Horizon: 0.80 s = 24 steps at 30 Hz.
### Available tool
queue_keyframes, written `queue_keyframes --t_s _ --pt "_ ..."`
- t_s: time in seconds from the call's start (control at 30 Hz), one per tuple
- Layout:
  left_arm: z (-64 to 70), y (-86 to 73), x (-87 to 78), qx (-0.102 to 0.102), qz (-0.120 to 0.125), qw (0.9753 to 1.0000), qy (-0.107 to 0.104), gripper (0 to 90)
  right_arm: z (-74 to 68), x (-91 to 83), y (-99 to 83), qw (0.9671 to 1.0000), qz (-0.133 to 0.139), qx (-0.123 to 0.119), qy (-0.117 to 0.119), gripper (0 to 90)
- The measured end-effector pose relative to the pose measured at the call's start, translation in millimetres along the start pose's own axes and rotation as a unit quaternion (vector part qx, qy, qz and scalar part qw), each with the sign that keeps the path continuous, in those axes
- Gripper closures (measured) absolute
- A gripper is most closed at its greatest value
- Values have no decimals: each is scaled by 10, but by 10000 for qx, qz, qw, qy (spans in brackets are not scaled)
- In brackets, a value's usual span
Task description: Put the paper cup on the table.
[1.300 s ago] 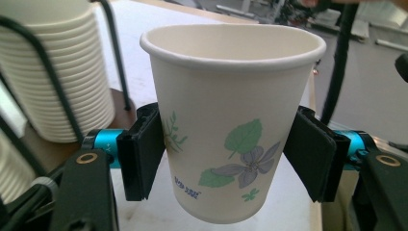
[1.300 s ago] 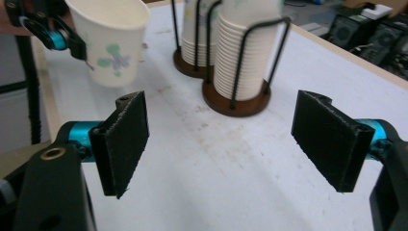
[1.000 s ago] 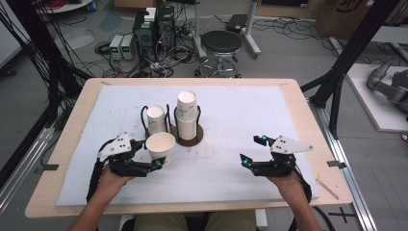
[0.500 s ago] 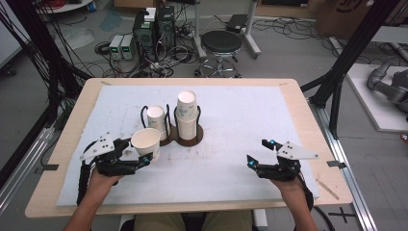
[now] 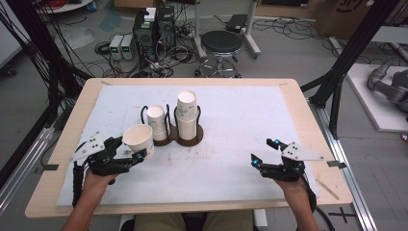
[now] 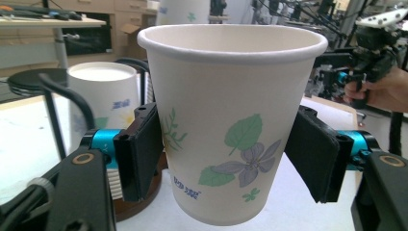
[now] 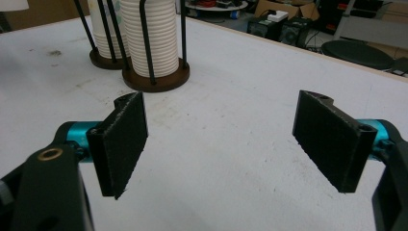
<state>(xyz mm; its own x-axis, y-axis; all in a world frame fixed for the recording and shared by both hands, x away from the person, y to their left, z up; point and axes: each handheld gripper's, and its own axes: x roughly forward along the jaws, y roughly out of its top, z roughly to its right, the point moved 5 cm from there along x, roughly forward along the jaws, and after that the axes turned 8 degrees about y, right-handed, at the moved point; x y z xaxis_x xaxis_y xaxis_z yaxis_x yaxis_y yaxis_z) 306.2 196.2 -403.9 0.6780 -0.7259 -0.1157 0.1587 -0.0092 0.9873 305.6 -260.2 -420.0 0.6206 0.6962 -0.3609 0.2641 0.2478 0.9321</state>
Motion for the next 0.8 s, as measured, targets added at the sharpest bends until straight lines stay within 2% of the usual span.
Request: queue_keyframes --t_s 0.13,0.3,0.5,0.57,0.73,0.8 --pt "-62 13 -55 -64 73 9999 98 316 5 -7 1 10000 11 -7 -7 204" --pt "-172 15 -126 -120 139 9993 321 316 -10 -12 -6 10000 -26 -44 19 204" --pt "-352 5 -207 -92 225 9973 690 317 -16 -32 -18 10000 -11 -55 46 204" --pt "-447 9 -232 -131 375 9963 764 319 -21 -44 -30 10000 -14 -41 52 204" --pt "-559 -17 -257 -87 536 9957 749 319 -22 -56 -26 10000 7 -49 51 204" --pt "-618 -41 -266 -67 556 9950 832 319 -23 -55 -25 10000 7 -51 47 204"
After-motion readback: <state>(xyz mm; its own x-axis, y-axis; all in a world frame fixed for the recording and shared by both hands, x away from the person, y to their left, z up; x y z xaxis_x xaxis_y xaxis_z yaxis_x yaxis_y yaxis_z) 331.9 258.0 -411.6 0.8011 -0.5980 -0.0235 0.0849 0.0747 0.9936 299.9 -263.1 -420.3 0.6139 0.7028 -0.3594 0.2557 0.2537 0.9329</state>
